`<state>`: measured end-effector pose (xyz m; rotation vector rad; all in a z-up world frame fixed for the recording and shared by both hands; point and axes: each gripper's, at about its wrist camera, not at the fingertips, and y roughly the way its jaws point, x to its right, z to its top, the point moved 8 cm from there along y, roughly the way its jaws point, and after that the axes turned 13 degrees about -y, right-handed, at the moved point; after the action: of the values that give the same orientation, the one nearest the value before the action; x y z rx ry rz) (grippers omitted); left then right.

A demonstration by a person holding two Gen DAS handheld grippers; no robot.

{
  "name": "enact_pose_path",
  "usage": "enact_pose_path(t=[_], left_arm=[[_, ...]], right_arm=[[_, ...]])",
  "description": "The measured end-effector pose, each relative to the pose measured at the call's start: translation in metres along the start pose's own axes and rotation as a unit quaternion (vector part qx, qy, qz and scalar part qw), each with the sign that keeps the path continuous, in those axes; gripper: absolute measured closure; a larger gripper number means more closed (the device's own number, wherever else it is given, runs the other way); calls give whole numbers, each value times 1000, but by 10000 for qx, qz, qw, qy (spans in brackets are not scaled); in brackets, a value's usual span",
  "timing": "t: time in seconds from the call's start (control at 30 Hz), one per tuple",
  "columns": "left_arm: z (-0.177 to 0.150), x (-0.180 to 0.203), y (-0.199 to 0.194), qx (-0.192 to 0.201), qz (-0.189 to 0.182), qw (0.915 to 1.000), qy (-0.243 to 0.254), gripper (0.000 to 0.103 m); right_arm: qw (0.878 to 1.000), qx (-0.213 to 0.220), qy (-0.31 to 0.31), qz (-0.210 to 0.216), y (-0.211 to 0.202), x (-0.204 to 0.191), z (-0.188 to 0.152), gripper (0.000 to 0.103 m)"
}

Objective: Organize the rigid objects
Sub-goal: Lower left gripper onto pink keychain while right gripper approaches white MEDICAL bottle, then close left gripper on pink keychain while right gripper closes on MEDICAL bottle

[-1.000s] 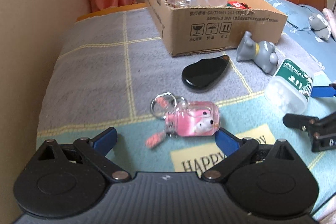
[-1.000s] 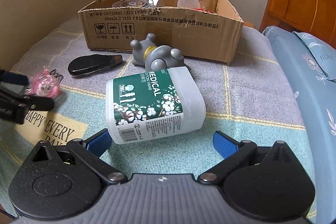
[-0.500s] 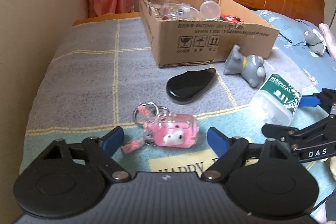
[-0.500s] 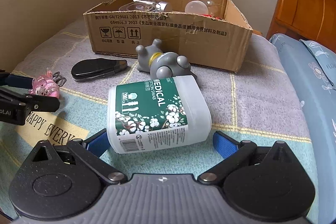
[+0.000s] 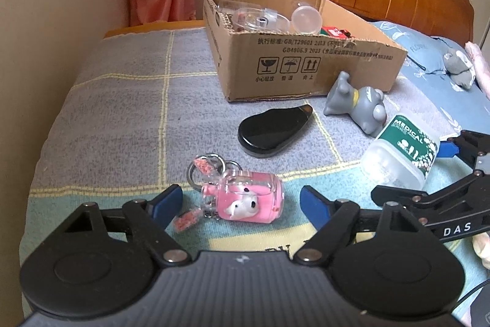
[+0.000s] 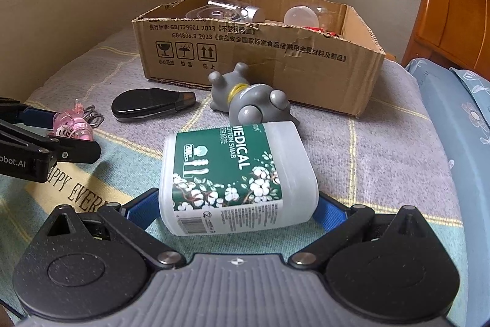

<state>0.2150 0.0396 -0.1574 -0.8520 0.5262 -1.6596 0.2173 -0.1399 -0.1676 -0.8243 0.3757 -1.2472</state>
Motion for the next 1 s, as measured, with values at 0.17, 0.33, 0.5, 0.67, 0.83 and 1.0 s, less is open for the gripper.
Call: enact_pose_path(t=[0.17, 0.33, 0.5, 0.67, 0.83, 1.0], left_arm=[[1, -1, -1, -9, -26, 10000, -88, 21], [1, -2, -2, -4, 58, 10000, -63, 30], [3, 1, -4, -32, 62, 10000, -22, 35], [2, 4, -2, -84, 185, 9998, 29, 40], [0, 10, -3, -110, 305, 9994, 137, 40], [1, 10, 1, -143, 314, 9992, 179, 43]], right_arm=[[9999, -110, 6, 13, 4, 1, 4, 0], [9996, -261, -69, 34, 4, 1, 8, 0], [9998, -151, -158, 21, -1, 1, 14, 1], [9996, -147, -216, 43, -2, 1, 18, 5], [9993, -249, -269, 84, 2, -2, 18, 11], [9991, -322, -248, 82, 5, 0, 19, 16]])
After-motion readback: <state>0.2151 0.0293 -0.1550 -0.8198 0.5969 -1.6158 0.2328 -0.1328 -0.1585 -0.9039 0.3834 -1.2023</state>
